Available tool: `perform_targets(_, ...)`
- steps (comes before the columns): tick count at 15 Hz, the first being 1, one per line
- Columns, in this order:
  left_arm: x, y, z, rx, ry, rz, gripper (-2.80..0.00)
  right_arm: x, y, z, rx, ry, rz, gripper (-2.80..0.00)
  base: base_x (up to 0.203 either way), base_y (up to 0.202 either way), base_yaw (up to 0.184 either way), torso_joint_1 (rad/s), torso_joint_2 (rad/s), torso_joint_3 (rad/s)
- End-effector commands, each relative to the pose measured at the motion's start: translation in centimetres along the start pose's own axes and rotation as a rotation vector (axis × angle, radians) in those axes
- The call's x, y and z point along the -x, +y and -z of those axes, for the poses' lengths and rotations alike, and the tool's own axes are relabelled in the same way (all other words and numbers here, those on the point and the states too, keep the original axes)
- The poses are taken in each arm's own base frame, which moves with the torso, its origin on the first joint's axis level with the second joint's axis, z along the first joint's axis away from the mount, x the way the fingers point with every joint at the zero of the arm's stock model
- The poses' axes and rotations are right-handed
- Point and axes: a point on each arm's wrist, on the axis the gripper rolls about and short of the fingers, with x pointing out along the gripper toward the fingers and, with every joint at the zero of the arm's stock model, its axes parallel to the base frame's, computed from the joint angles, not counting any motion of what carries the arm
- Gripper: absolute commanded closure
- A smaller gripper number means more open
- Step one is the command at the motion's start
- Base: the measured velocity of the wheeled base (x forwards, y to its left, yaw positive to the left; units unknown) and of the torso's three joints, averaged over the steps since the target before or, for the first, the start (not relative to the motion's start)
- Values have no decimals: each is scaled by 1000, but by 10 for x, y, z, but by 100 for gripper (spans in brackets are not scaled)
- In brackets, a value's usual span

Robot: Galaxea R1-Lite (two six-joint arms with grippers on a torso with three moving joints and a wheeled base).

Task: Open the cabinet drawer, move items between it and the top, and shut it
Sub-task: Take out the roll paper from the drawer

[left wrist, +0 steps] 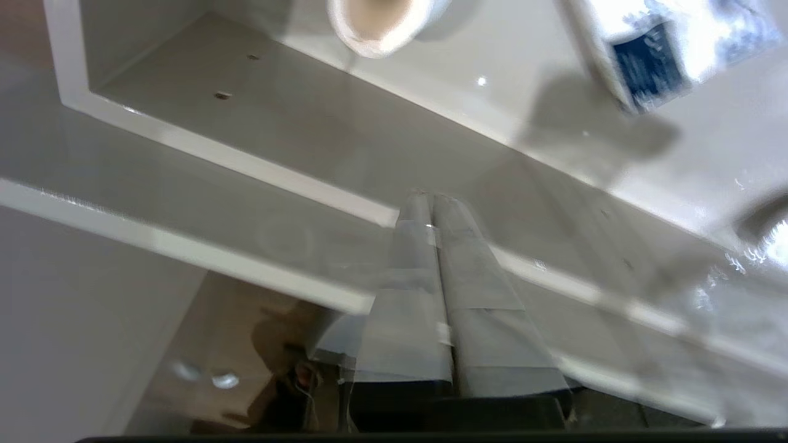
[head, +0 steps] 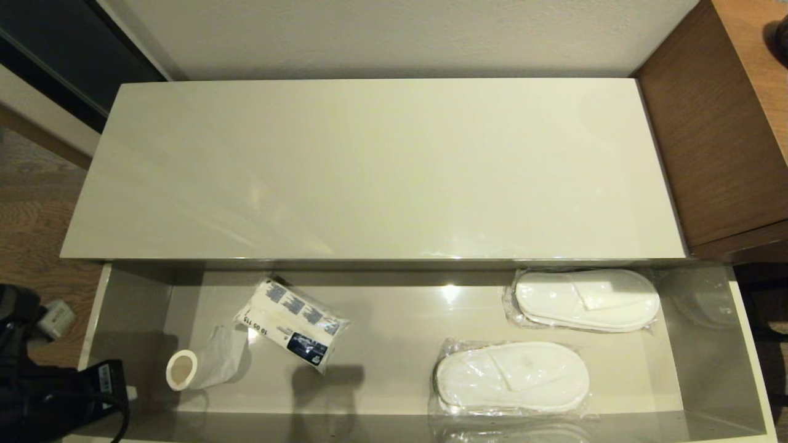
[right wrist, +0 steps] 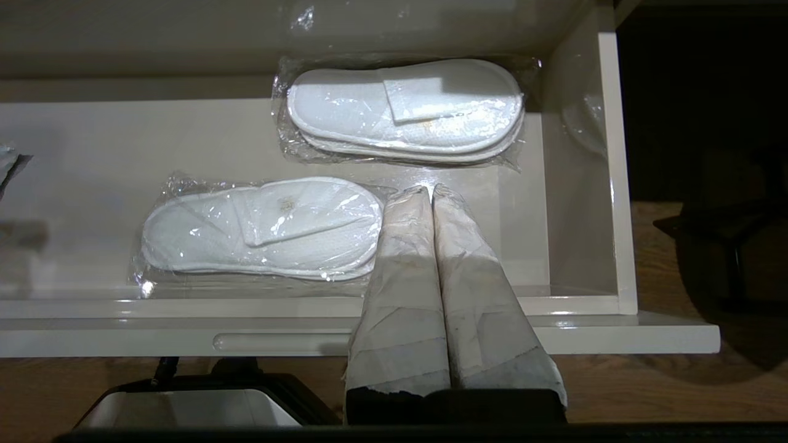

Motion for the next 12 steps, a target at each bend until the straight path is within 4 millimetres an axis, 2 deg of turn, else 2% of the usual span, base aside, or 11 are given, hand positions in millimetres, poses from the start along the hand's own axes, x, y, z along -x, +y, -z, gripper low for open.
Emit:
perform_targets(1,-24,3,-6,84,82,-40,-280,0,0,0,2,3,-1,0,0,0,0,0,0,0)
perform_targets(5,-44,-3,-16,227,129,-53,-280,0,0,0,0,3,-3,0,0,0,0,0,0,0)
perform_targets(9,-49,-7,-23,267,83,54,-280,0,0,0,0,1,-3,0,0,0,0,0,0,0)
perform_targets(12,-57,-7,-23,277,108,58,-280,0,0,0,0,1,-2,0,0,0,0,0,0,0)
